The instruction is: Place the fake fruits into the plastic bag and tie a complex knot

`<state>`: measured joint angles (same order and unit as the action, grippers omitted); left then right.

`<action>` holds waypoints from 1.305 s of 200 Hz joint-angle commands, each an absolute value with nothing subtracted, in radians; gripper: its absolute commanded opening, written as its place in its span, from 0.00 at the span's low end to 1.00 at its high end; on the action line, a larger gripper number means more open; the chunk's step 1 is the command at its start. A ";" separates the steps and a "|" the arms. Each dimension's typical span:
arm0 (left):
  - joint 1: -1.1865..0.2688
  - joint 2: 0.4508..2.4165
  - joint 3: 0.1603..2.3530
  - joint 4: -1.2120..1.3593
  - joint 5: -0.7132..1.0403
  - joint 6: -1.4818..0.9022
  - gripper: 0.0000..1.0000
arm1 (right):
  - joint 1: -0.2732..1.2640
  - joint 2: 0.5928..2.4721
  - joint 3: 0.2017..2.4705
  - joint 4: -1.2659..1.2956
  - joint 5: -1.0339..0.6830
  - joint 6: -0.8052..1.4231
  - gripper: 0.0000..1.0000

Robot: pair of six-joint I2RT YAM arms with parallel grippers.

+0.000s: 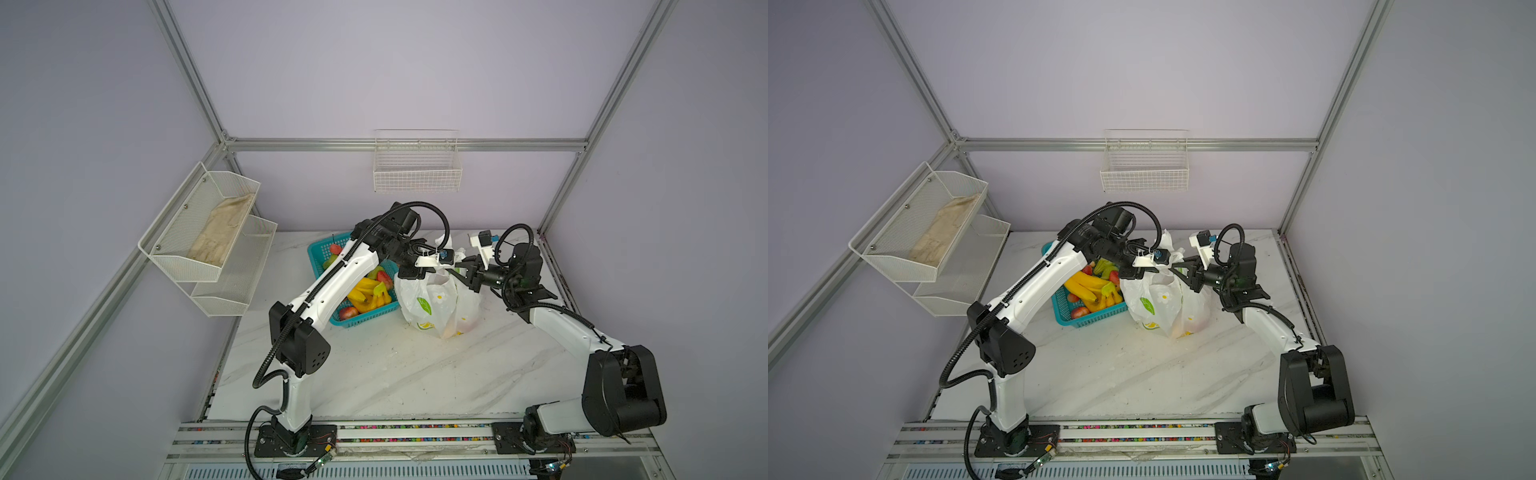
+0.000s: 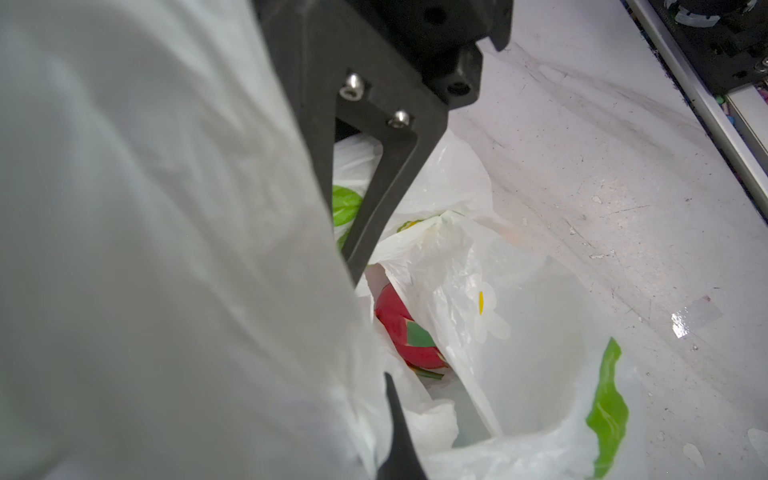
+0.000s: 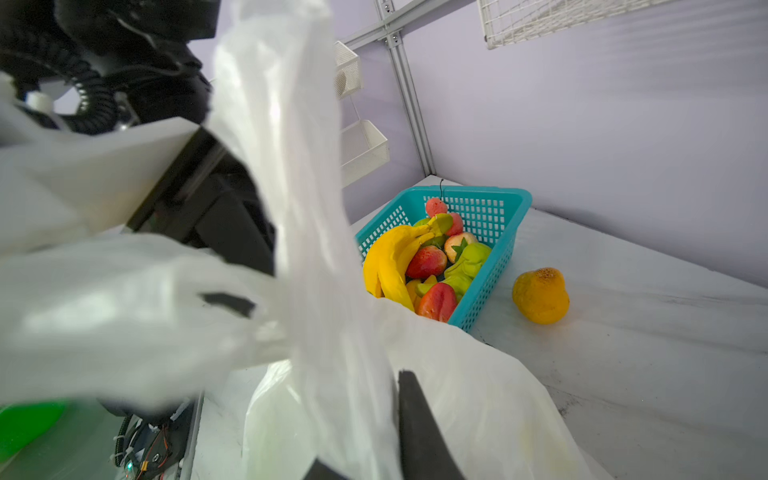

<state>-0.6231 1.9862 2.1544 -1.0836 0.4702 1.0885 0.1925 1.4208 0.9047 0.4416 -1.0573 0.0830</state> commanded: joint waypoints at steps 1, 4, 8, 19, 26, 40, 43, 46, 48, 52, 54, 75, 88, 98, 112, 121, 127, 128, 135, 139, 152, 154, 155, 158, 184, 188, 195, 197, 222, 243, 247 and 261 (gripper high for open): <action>-0.626 1.992 2.252 -1.098 0.473 1.109 0.00 | 0.201 1.421 0.884 0.505 -1.090 0.042 0.25; -0.626 1.993 2.252 -1.098 0.473 1.109 0.00 | 0.201 1.420 0.882 0.507 -1.090 0.041 0.27; -0.626 1.994 2.252 -1.097 0.472 1.109 0.00 | 0.201 1.419 0.878 0.513 -1.091 0.037 0.28; -0.626 2.000 2.252 -1.098 0.475 1.109 0.00 | 0.205 1.416 0.865 0.535 -1.097 0.038 0.32; -0.626 2.004 2.252 -1.098 0.480 1.108 0.00 | 0.208 1.416 0.859 0.547 -1.106 0.037 0.34; -0.626 2.010 2.257 -1.098 0.486 1.106 0.00 | 0.216 1.416 0.852 0.562 -1.110 0.030 0.39; -0.626 2.011 2.256 -1.097 0.488 1.106 0.00 | 0.217 1.416 0.851 0.563 -1.108 0.028 0.40; -0.626 2.012 2.255 -1.098 0.489 1.106 0.00 | 0.219 1.417 0.850 0.565 -1.109 0.027 0.42; -0.626 2.012 2.255 -1.097 0.490 1.106 0.00 | 0.220 1.417 0.849 0.568 -1.108 0.026 0.44; -0.626 2.013 2.255 -1.097 0.492 1.106 0.00 | 0.223 1.417 0.847 0.575 -1.108 0.025 0.47; -0.626 2.013 2.255 -1.098 0.492 1.106 0.00 | 0.225 1.418 0.847 0.576 -1.109 0.026 0.48; -0.626 2.012 2.249 -1.098 0.500 1.107 0.00 | 0.235 1.423 0.841 0.635 -1.100 0.059 0.50; -0.626 2.011 2.243 -1.099 0.503 1.112 0.00 | 0.242 1.428 0.835 0.681 -1.091 0.089 0.50; -0.627 2.008 2.238 -1.099 0.502 1.117 0.00 | 0.242 1.428 0.831 0.705 -1.079 0.107 0.50; -0.627 2.006 2.230 -1.101 0.499 1.123 0.00 | 0.242 1.430 0.825 0.741 -1.077 0.130 0.50; -0.627 2.006 2.226 -1.101 0.497 1.124 0.00 | 0.244 1.432 0.823 0.760 -1.075 0.143 0.50; -0.627 2.007 2.226 -1.102 0.496 1.123 0.00 | 0.247 1.435 0.823 0.768 -1.076 0.147 0.50; -0.627 2.007 2.226 -1.101 0.496 1.123 0.00 | 0.248 1.436 0.822 0.769 -1.076 0.148 0.50; -0.627 2.007 2.226 -1.101 0.497 1.122 0.00 | 0.252 1.439 0.822 0.777 -1.073 0.152 0.50; -0.627 2.007 2.226 -1.101 0.497 1.121 0.00 | 0.254 1.441 0.822 0.780 -1.072 0.153 0.50; -0.627 2.008 2.226 -1.101 0.500 1.120 0.00 | 0.261 1.445 0.822 0.783 -1.071 0.155 0.49; -0.627 2.008 2.226 -1.101 0.500 1.120 0.00 | 0.261 1.445 0.822 0.783 -1.071 0.155 0.49; -0.627 2.008 2.226 -1.101 0.500 1.120 0.00 | 0.262 1.445 0.822 0.783 -1.071 0.156 0.49; -0.627 2.008 2.227 -1.100 0.501 1.120 0.00 | 0.262 1.446 0.822 0.782 -1.071 0.155 0.48; -0.627 2.010 2.224 -1.101 0.497 1.117 0.00 | 0.262 1.442 0.821 0.764 -1.062 0.144 0.38; -0.627 2.011 2.224 -1.100 0.496 1.117 0.00 | 0.263 1.441 0.821 0.760 -1.059 0.141 0.36; -0.627 2.011 2.223 -1.100 0.494 1.115 0.00 | 0.263 1.438 0.821 0.754 -1.057 0.138 0.30; -0.627 2.010 2.223 -1.100 0.493 1.114 0.00 | 0.263 1.438 0.820 0.753 -1.057 0.137 0.29; -0.626 2.003 2.215 -1.095 0.485 1.093 0.09 | 0.262 1.423 0.807 0.717 -1.028 0.108 0.11; -0.622 1.983 2.187 -1.087 0.485 1.071 0.25 | 0.262 1.410 0.785 0.717 -1.005 0.106 0.05; -0.621 1.977 2.178 -1.084 0.481 1.066 0.27 | 0.261 1.407 0.782 0.718 -1.005 0.108 0.05; -0.614 1.953 2.140 -1.073 0.474 1.039 0.34 | 0.261 1.403 0.779 0.718 -1.005 0.118 0.03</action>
<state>-0.6228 2.0140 2.1582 -1.0882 0.4702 1.0813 0.2584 1.4361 0.7956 0.7136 -1.0180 0.1246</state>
